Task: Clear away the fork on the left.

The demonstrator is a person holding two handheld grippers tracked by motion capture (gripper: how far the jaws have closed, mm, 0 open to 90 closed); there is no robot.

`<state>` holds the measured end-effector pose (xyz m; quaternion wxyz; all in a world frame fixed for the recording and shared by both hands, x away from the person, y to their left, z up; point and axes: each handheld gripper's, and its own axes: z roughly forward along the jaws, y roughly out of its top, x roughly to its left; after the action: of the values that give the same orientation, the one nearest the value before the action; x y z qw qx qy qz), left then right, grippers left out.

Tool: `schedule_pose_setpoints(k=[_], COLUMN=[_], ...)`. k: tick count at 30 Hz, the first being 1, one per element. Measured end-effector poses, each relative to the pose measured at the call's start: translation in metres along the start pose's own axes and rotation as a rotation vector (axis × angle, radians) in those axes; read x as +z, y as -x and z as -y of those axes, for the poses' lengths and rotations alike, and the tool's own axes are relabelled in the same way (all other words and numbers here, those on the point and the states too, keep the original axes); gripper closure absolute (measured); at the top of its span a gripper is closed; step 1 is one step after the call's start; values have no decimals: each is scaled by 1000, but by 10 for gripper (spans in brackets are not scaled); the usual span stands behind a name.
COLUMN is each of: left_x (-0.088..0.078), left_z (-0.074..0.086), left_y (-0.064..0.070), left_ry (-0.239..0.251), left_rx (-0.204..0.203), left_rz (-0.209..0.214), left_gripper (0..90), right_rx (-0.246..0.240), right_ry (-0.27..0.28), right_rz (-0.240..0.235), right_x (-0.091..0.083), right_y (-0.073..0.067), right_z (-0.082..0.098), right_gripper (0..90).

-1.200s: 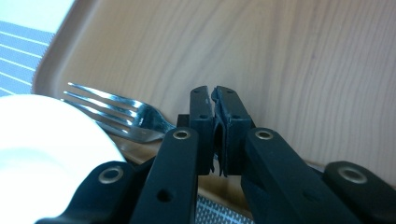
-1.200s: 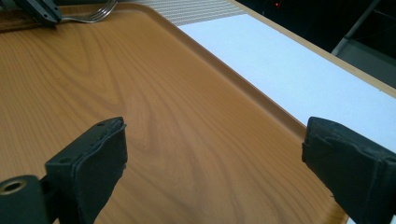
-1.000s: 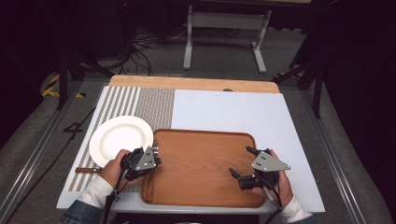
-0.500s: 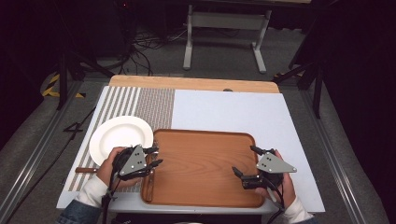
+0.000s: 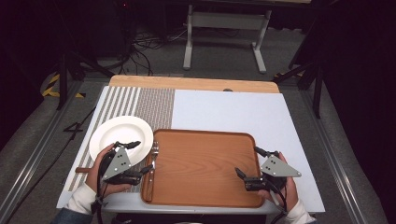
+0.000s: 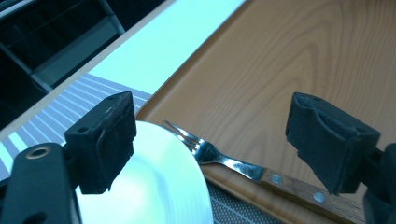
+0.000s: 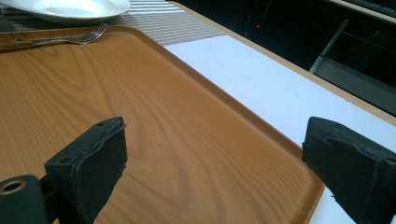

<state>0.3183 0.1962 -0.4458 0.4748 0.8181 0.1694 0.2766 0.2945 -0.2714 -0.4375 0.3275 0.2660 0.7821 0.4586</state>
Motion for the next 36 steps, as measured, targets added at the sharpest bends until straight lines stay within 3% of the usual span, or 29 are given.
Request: schedule_pose_setpoints(k=[5, 8, 16, 36], left_x=[-12, -16, -16, -15], left_z=[15, 20, 22, 23], left_y=[0, 2, 7, 8], left_ry=[27, 21, 6, -13], left_rx=[-72, -88, -49, -50], left_rz=[-35, -45, -43, -42], left_gripper=[114, 82, 63, 53], right_rx=[-2, -4, 15, 12], right_ry=[0, 3, 10, 24], right_rz=[-2, 1, 8, -6], right_x=[0, 0, 1, 7], right_y=[-1, -1, 1, 2], right_z=[1, 2, 4, 4], right_gripper=[72, 72, 74, 76])
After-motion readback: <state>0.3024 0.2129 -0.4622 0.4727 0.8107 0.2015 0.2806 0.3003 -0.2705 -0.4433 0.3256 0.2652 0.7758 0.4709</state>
